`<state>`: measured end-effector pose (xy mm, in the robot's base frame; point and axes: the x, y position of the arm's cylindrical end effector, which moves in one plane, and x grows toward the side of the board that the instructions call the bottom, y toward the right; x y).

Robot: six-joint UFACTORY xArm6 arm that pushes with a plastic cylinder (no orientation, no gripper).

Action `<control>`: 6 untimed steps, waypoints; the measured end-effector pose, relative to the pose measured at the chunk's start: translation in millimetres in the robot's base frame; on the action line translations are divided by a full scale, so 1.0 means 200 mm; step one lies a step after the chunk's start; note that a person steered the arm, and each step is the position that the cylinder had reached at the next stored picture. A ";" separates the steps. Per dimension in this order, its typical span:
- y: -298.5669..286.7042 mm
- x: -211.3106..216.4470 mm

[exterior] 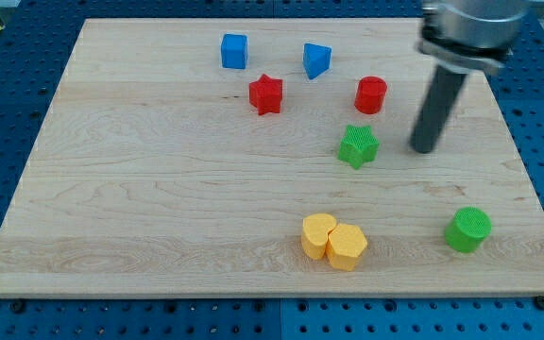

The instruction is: Move the green circle below the red star

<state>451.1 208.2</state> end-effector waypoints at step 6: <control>0.03 0.64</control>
<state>579.5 214.7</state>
